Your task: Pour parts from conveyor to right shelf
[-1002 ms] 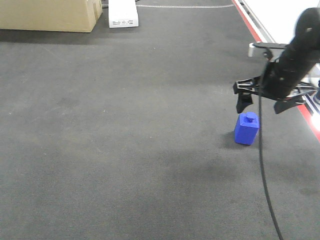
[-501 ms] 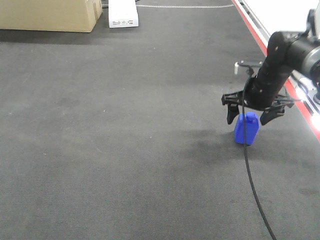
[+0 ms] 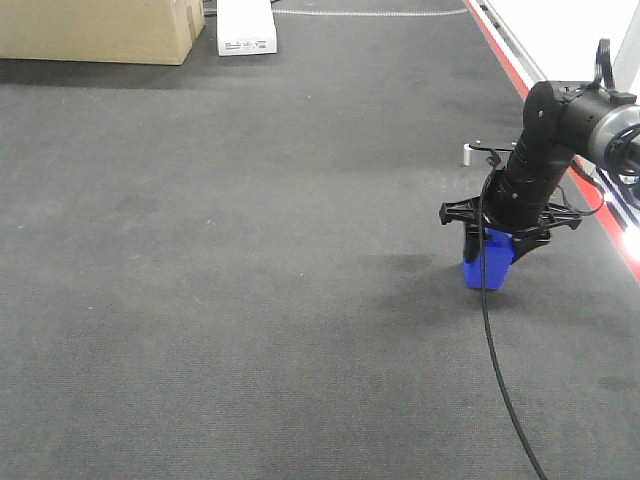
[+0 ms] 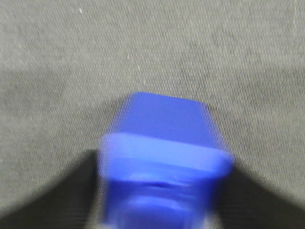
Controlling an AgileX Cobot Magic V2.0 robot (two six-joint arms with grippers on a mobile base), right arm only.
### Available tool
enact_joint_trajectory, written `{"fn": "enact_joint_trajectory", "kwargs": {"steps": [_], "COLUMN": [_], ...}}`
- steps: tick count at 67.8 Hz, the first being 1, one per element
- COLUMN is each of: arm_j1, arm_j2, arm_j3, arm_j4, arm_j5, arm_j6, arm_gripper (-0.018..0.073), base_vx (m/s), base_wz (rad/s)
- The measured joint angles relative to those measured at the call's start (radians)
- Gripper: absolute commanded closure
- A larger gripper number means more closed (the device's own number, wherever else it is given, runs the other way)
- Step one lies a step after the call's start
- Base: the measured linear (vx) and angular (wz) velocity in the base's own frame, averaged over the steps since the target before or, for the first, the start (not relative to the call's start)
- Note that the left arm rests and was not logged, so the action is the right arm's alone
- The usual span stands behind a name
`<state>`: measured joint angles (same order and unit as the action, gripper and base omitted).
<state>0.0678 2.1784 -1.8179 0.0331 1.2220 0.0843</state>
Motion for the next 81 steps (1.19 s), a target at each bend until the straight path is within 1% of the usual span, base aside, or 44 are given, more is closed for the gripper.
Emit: {"fn": "enact_joint_trajectory", "kwargs": {"steps": [1, 2, 3, 5, 19, 24, 33, 41, 54, 81], "arm_j1": [0.0, 0.0, 0.0, 0.0, 0.0, 0.0, 0.0, 0.003, 0.003, 0.003], "arm_j2": [0.0, 0.0, 0.0, 0.0, 0.0, -0.005, -0.046, -0.117, -0.249, -0.54], "arm_j3": [0.0, 0.0, 0.0, 0.0, 0.0, 0.0, 0.0, 0.0, 0.001, 0.008], "arm_j4": [0.0, 0.001, 0.001, 0.001, 0.027, 0.053, 0.082, 0.091, 0.094, 0.107], "arm_j5": [0.001, 0.001, 0.001, 0.001, 0.002, -0.002, -0.035, -0.066, -0.07, -0.153], "arm_j6": [-0.003, -0.006, -0.009, -0.016, -0.065, -0.084, -0.109, -0.123, -0.164, -0.178], "arm_gripper": [0.0491, 0.0505, 0.0548, 0.0577, 0.0569, 0.0568, 0.0568, 0.0565, 0.0565, 0.0565], "base_vx": [0.0, 0.0, 0.0, 0.0, 0.0, 0.0, 0.0, 0.0, 0.0, 0.0], "base_wz": [0.0, 0.0, 0.0, 0.0, 0.0, 0.0, 0.0, 0.0, 0.0, 0.0]}}
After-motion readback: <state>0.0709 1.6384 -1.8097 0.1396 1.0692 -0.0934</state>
